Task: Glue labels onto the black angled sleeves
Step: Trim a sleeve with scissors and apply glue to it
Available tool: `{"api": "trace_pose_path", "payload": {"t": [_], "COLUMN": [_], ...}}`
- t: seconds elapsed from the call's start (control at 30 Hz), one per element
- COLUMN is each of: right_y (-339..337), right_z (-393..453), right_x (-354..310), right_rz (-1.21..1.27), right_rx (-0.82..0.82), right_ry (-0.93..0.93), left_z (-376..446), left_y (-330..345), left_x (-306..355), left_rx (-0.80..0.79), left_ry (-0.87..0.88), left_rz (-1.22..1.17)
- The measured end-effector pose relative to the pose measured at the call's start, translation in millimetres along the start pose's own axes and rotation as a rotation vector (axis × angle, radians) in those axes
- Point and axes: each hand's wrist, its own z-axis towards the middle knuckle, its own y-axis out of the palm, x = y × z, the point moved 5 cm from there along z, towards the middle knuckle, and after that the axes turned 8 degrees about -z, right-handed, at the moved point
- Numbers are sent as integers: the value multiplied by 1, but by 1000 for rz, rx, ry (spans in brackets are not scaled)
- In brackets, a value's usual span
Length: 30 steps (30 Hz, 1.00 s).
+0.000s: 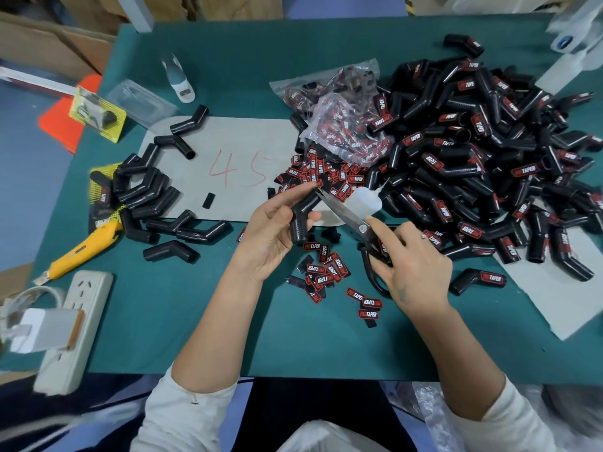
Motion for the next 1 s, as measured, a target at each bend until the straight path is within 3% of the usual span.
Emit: {"api": "trace_pose_path", "payload": {"t": [0.53,1.0], "right_y": [-5,2], "right_z": [2,-4], "right_x": [-1,3], "right_rz": [-87,-28], "right_rx": [-78,-31], "right_ry": [-44,-18], "left_z": [-2,-2], "left_y": [-3,-3], "left_x": [9,8], "left_rx": [50,52], "left_ry": [5,-21], "left_rz": [188,237]}}
